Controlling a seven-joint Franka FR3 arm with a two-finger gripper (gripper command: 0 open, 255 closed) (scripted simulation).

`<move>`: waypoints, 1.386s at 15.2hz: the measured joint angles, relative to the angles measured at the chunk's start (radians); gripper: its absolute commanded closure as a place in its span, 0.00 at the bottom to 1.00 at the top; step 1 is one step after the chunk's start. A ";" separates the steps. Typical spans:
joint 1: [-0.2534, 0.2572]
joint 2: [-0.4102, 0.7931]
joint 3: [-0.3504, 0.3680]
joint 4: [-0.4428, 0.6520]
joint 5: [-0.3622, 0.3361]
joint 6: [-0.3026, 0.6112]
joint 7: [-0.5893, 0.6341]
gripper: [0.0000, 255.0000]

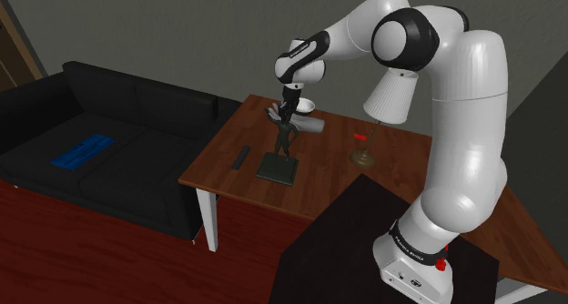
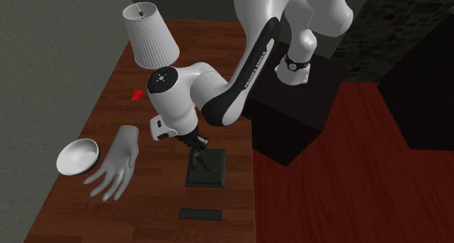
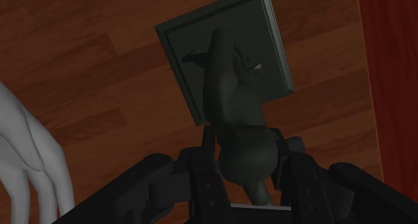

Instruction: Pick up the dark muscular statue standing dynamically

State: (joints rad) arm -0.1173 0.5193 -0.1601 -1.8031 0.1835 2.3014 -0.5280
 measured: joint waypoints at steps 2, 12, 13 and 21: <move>0.000 0.000 0.000 0.000 0.000 0.000 0.000 1.00; 0.003 -0.036 -0.006 0.009 -0.011 -0.048 0.008 1.00; 0.004 -0.048 -0.008 0.007 -0.013 -0.057 0.010 1.00; 0.007 -0.102 -0.017 0.042 -0.030 -0.145 0.022 1.00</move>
State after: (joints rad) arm -0.1104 0.4168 -0.1767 -1.7616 0.1537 2.1564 -0.5056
